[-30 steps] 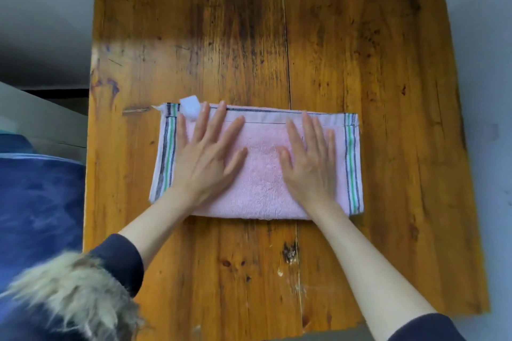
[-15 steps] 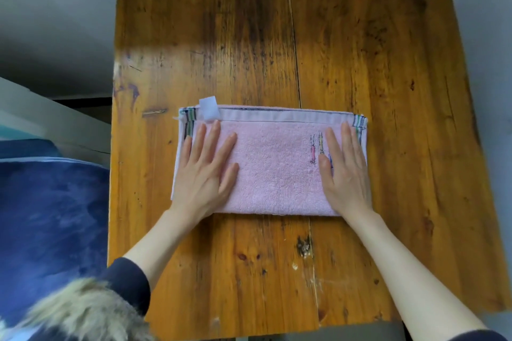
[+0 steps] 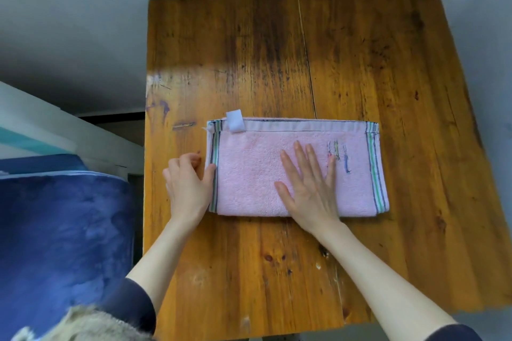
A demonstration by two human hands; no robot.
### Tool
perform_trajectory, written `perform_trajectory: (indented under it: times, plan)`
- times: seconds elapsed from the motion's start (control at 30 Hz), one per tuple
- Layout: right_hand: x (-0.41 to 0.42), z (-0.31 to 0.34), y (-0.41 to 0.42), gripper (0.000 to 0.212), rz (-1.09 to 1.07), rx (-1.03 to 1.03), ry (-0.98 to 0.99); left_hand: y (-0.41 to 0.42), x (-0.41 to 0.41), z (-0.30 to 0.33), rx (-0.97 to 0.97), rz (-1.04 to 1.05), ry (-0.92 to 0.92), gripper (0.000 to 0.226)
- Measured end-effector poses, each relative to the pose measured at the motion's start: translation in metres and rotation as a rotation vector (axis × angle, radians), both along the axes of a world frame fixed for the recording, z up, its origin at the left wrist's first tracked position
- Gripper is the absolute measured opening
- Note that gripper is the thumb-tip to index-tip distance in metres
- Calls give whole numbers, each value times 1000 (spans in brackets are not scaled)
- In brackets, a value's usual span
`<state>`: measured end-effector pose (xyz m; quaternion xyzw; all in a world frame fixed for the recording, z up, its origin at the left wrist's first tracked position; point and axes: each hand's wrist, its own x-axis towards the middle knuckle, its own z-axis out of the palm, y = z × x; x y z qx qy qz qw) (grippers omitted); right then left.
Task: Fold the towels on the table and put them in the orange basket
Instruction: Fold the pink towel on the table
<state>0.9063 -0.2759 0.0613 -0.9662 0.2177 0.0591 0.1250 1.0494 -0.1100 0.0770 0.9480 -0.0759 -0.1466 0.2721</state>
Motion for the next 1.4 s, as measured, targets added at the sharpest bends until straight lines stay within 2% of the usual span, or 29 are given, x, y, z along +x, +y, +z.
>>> perform_trajectory:
  times: [0.23,0.4,0.57,0.77,0.87,1.0,1.1,1.17,1.23,1.3,1.4]
  plan:
    - [5,-5,11,60,-61,-77,45,-10,13,1,77,-37,85,18]
    - [14,-5,22,61,-85,-86,118,-5,31,13,-83,-79,113,10]
    - [26,1,20,61,-80,-30,107,-6,67,33,-280,-48,300,8]
    - [0,-2,15,60,-66,-24,199,-9,72,42,-224,-1,566,20]
    - [4,-2,15,59,-61,-27,213,-10,70,52,-231,3,567,23]
    - [5,2,15,59,-49,-1,238,-18,60,74,-245,-57,499,16]
    - [5,11,6,60,-27,138,203,-33,44,93,-262,-115,452,9]
    - [-1,18,-5,55,-41,319,78,-48,30,104,-285,-163,414,7]
    - [-13,31,-16,47,-186,541,-139,-65,13,112,-298,-225,384,8]
    - [-33,42,-29,39,-360,640,-299,-85,-4,115,-306,-275,372,10]
    - [-66,50,-48,30,-516,722,-341,-118,-31,108,-277,-328,369,13]
